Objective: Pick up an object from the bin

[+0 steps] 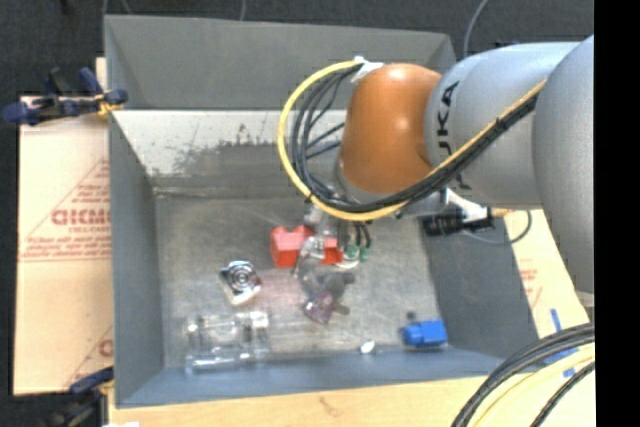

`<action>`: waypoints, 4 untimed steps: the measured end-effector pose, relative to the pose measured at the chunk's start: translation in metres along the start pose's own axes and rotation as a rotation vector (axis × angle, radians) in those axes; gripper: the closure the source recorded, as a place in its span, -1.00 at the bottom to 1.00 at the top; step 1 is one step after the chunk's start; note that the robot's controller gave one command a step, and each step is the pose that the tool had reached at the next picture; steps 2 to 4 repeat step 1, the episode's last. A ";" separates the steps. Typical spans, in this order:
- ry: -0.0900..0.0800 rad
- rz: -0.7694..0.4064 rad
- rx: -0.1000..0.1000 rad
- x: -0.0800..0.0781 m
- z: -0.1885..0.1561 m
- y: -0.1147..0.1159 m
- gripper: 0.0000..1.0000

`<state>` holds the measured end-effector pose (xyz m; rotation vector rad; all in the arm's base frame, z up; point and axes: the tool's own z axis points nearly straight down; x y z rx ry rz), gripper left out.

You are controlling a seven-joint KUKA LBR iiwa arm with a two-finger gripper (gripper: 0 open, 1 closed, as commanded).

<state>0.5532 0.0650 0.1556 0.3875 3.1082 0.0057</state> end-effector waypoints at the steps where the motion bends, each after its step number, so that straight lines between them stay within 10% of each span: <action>1: 0.001 -0.003 0.000 -0.002 -0.046 0.001 1.00; 4: 0.001 -0.003 0.000 -0.002 -0.046 0.001 1.00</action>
Offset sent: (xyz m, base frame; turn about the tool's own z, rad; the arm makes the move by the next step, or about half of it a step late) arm -0.0001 0.0001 0.0425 0.0000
